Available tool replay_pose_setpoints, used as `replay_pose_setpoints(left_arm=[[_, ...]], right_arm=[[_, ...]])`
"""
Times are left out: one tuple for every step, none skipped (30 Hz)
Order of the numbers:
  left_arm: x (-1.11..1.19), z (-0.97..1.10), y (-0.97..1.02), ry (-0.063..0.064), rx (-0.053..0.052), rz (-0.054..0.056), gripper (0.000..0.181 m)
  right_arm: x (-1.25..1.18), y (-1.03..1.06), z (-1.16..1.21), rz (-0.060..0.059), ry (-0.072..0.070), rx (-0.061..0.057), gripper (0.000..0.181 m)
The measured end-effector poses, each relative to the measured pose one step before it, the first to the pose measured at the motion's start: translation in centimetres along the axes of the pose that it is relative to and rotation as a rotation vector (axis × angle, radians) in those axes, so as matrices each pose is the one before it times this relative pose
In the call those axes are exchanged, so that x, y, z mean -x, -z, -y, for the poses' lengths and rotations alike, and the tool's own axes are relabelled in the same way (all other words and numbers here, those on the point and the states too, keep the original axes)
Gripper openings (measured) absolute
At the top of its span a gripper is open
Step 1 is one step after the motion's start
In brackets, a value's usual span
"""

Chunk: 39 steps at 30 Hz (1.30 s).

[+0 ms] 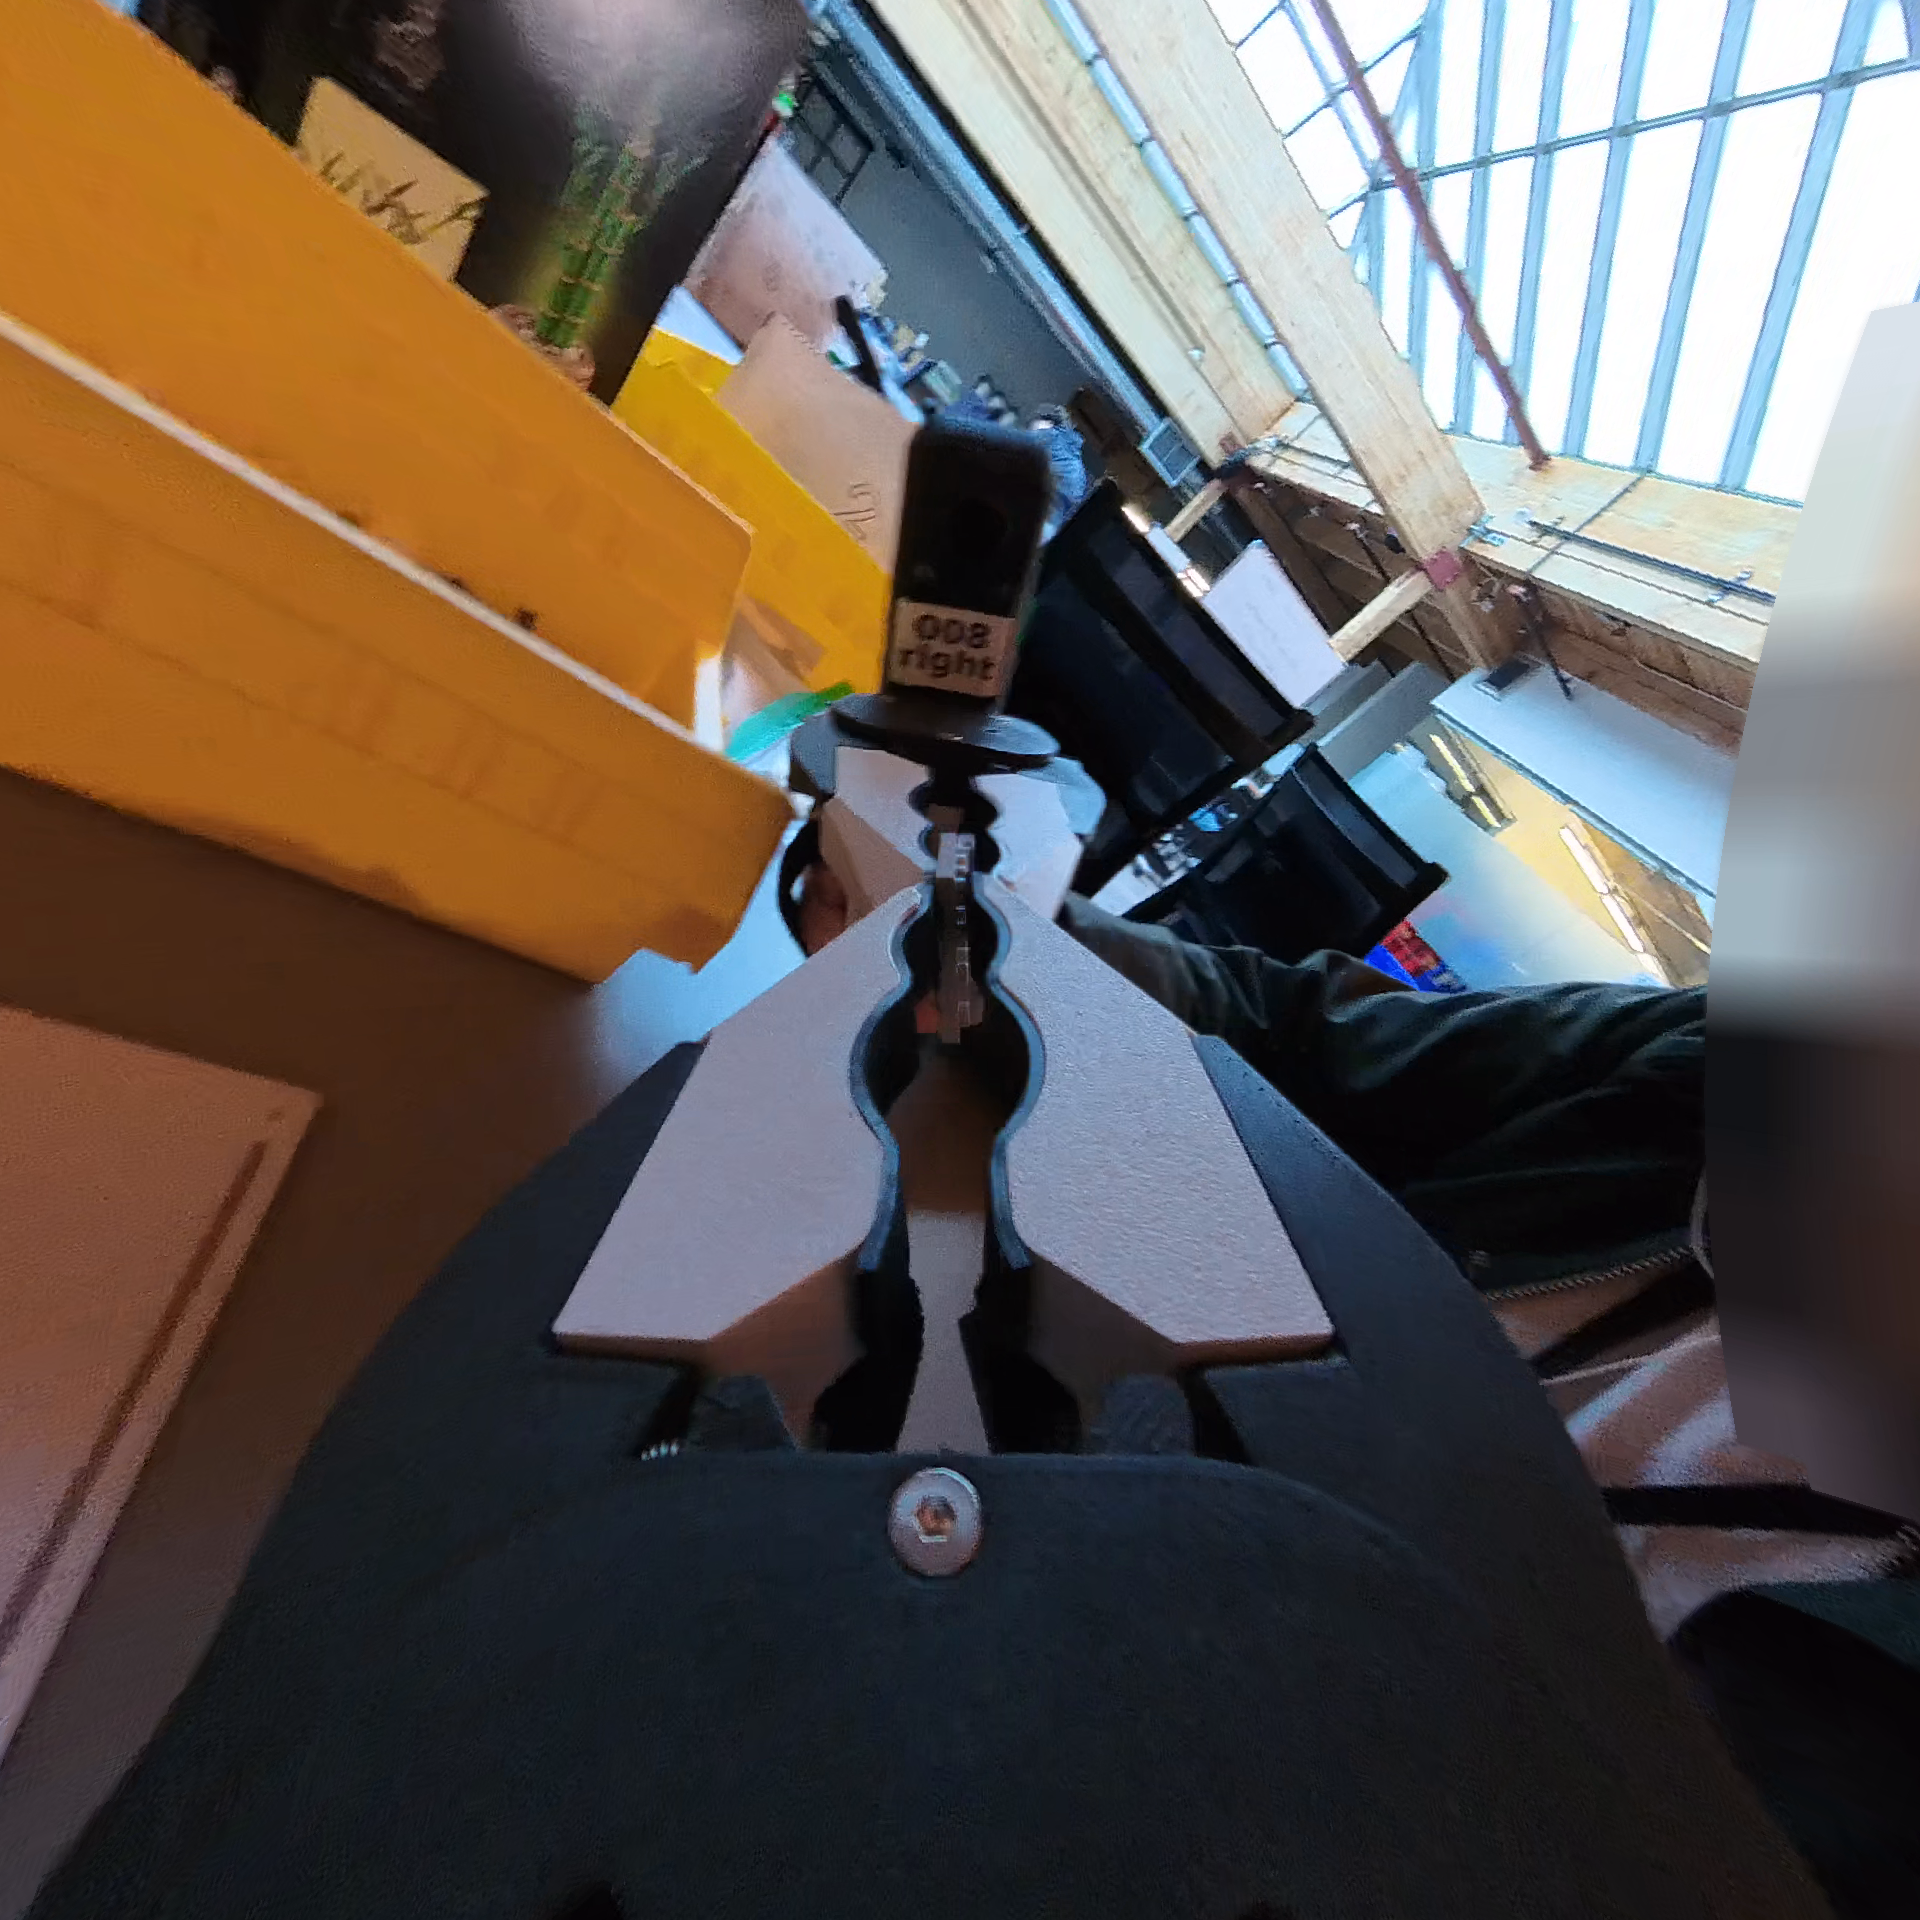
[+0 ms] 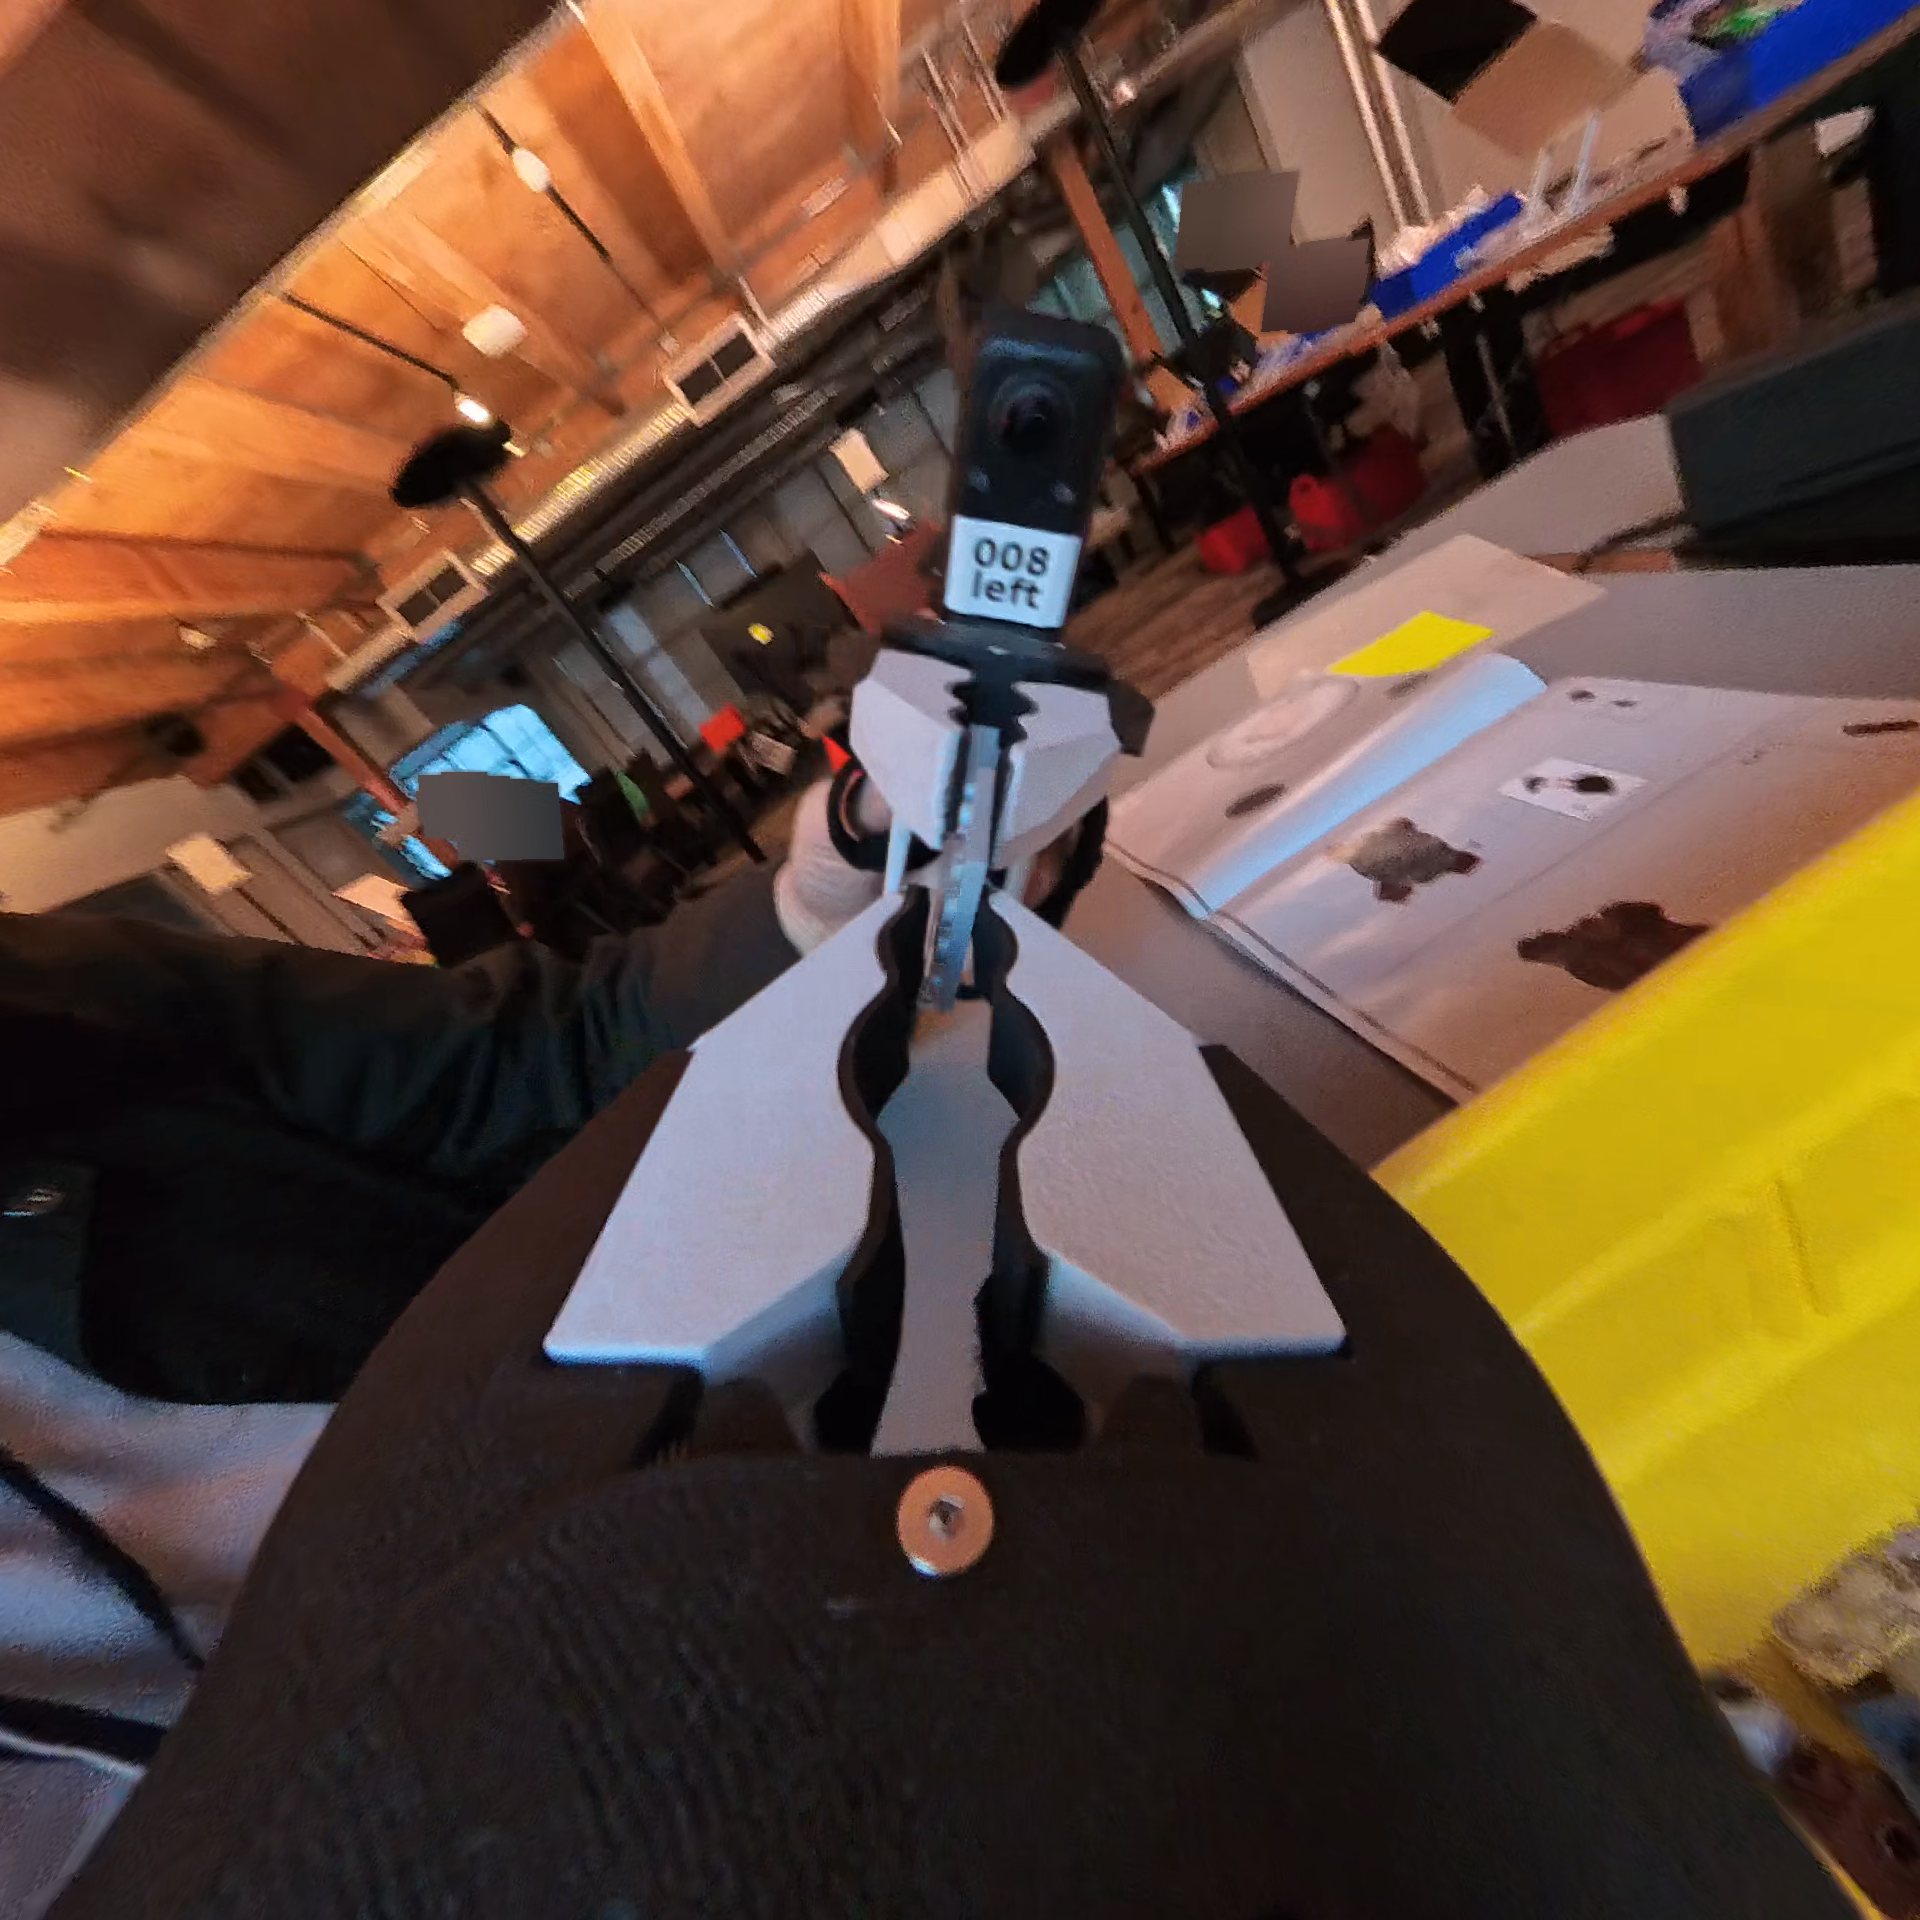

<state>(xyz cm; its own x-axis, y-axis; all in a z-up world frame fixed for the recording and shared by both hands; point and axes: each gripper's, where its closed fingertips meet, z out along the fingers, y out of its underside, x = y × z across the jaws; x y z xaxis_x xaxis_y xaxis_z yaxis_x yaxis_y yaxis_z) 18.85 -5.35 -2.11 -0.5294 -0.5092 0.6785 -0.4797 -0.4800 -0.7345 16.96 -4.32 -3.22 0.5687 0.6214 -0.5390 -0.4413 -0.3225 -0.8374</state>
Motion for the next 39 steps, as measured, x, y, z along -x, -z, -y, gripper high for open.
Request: replay_pose_setpoints(left_arm=[[0.752, -0.154, 0.210, 0.0076, 0.0004, 0.0219, 0.002], [0.544, -0.162, 0.162, 0.0208, 0.0024, 0.0109, 0.002], [0.375, -0.206, 0.150, 0.0422, 0.0139, 0.0025, 0.002], [0.355, -0.141, 0.176, 0.0439, 0.0155, 0.0066, 0.003], [0.364, -0.057, 0.187, 0.0264, 0.0074, 0.0171, 0.002], [0.264, -0.036, 0.165, 0.0129, 0.0035, 0.0202, 0.003], [0.118, -0.063, 0.124, 0.0087, 0.0074, 0.0173, 0.002], [0.019, -0.066, 0.104, 0.0040, 0.0115, 0.0171, 0.002], [0.056, -0.016, 0.142, -0.0018, 0.0089, 0.0255, 0.003], [0.157, 0.038, 0.172, -0.0037, 0.0051, 0.0356, 0.003], [0.264, 0.023, 0.188, -0.0051, 0.0056, 0.0438, 0.003], [0.335, -0.044, 0.148, -0.0108, 0.0092, 0.0484, 0.003], [0.286, -0.154, 0.086, -0.0097, 0.0141, 0.0448, 0.003], [0.116, -0.238, -0.022, -0.0002, 0.0184, 0.0296, 0.003], [-0.148, -0.235, -0.112, 0.0062, 0.0158, 0.0089, 0.002], [-0.215, -0.117, -0.163, 0.0074, 0.0057, 0.0005, 0.003], [-0.089, -0.109, -0.164, 0.0044, 0.0026, 0.0054, 0.003], [0.046, -0.133, -0.166, -0.0021, 0.0059, 0.0134, 0.002], [0.084, -0.117, -0.138, -0.0063, 0.0048, 0.0162, 0.003], [0.090, -0.030, -0.083, -0.0062, 0.0000, 0.0166, 0.003], [0.095, -0.039, -0.045, -0.0057, 0.0008, 0.0170, 0.003], [0.120, -0.054, -0.041, -0.0056, 0.0028, 0.0177, 0.003], [0.075, -0.013, -0.028, -0.0097, 0.0007, 0.0162, 0.003], [0.038, 0.065, -0.003, -0.0150, -0.0043, 0.0122, 0.003], [-0.001, 0.051, -0.020, -0.0152, -0.0025, 0.0080, 0.003], [-0.004, -0.063, -0.075, -0.0134, 0.0049, 0.0048, 0.003], [-0.031, -0.233, -0.158, -0.0066, 0.0156, -0.0012, 0.005], [-0.069, -0.337, -0.265, 0.0021, 0.0209, -0.0077, 0.006], [-0.043, -0.230, -0.293, 0.0045, 0.0123, -0.0086, 0.004], [0.061, -0.018, -0.206, 0.0004, -0.0040, -0.0024, 0.004], [0.091, -0.006, -0.134, -0.0017, -0.0046, -0.0011, 0.004], [-0.034, 0.088, -0.064, -0.0036, -0.0088, -0.0094, 0.004], [-0.242, 0.340, 0.072, 0.0008, -0.0248, -0.0267, 0.003], [-0.401, 0.415, 0.151, 0.0157, -0.0265, -0.0411, 0.003], [-0.412, 0.280, 0.145, 0.0140, -0.0137, -0.0371, 0.003], [-0.315, 0.118, 0.096, -0.0057, -0.0019, -0.0166, 0.003], [-0.185, 0.016, 0.027, -0.0195, 0.0061, 0.0069, 0.002], [-0.101, -0.004, -0.039, -0.0306, 0.0068, 0.0221, 0.003], [-0.111, 0.022, -0.035, -0.0304, 0.0059, 0.0210, 0.003]], right_arm=[[-0.702, -0.017, -0.497, -0.0414, 0.0312, 0.0303, 0.010], [-0.323, 0.007, -0.215, -0.0295, 0.0576, 0.0178, 0.016], [-0.126, -0.066, -0.470, -0.0260, 0.0636, 0.0375, 0.023], [-0.150, -0.152, -0.612, -0.0404, 0.0808, 0.0484, 0.029], [-0.186, -0.183, -0.483, -0.0552, 0.1007, 0.0406, 0.036], [0.092, -0.277, -0.425, -0.0442, 0.1010, 0.0375, 0.048], [0.057, -0.284, -0.437, -0.0461, 0.0923, 0.0410, 0.055], [-0.204, -0.218, -0.355, -0.0600, 0.0913, 0.0367, 0.059], [-0.461, -0.048, -0.044, -0.0741, 0.0915, 0.0177, 0.058], [-0.487, 0.065, 0.136, -0.0668, 0.0778, 0.0068, 0.058], [-0.298, 0.094, 0.156, -0.0429, 0.0550, 0.0047, 0.058], [-0.084, 0.102, 0.166, -0.0212, 0.0356, 0.0001, 0.058], [-0.147, 0.066, 0.103, -0.0195, 0.0215, 0.0001, 0.058], [-0.149, 0.024, 0.066, -0.0160, 0.0120, 0.0002, 0.057], [0.069, -0.035, -0.050, 0.0016, 0.0030, 0.0057, 0.057], [0.064, -0.083, -0.152, 0.0017, -0.0014, 0.0111, 0.053], [0.062, -0.076, -0.216, -0.0003, 0.0066, 0.0150, 0.047], [0.094, -0.012, -0.151, -0.0006, 0.0164, 0.0125, 0.034], [0.067, -0.014, -0.085, -0.0029, 0.0219, 0.0083, 0.033], [-0.027, -0.058, -0.191, -0.0087, 0.0166, 0.0159, 0.033], [0.019, -0.071, -0.124, -0.0054, 0.0102, 0.0139, 0.033], [0.047, -0.104, -0.141, -0.0029, 0.0052, 0.0158, 0.033], [-0.012, -0.102, -0.136, -0.0047, 0.0024, 0.0171, 0.033], [-0.092, -0.044, -0.038, -0.0093, 0.0041, 0.0086, 0.033], [-0.057, -0.004, -0.017, -0.0043, 0.0032, 0.0053, 0.033], [-0.021, 0.017, -0.023, -0.0003, -0.0007, 0.0047, 0.033], [-0.093, 0.007, -0.011, -0.0051, -0.0034, 0.0015, 0.033], [0.071, 0.001, 0.006, 0.0045, 0.0022, 0.0008, 0.033], [0.046, 0.032, 0.089, -0.0014, 0.0112, -0.0034, 0.033], [-0.073, -0.009, -0.217, -0.0096, 0.0181, 0.0155, 0.033], [-0.008, -0.026, -0.183, -0.0034, 0.0191, 0.0136, 0.033], [-0.105, 0.059, -0.038, -0.0104, 0.0111, 0.0042, 0.033], [-0.389, 0.213, 0.286, -0.0276, 0.0093, -0.0134, 0.032], [-0.395, 0.292, 0.436, -0.0236, 0.0104, -0.0172, 0.032], [-0.232, 0.260, 0.398, -0.0093, -0.0019, -0.0110, 0.032], [-0.103, 0.200, 0.272, -0.0004, -0.0065, -0.0052, 0.031], [-0.002, 0.137, 0.097, 0.0019, 0.0077, 0.0015, 0.031], [-0.036, 0.100, 0.015, -0.0051, 0.0126, 0.0029, 0.031], [-0.038, 0.113, 0.034, -0.0055, 0.0142, -0.0026, 0.031]])
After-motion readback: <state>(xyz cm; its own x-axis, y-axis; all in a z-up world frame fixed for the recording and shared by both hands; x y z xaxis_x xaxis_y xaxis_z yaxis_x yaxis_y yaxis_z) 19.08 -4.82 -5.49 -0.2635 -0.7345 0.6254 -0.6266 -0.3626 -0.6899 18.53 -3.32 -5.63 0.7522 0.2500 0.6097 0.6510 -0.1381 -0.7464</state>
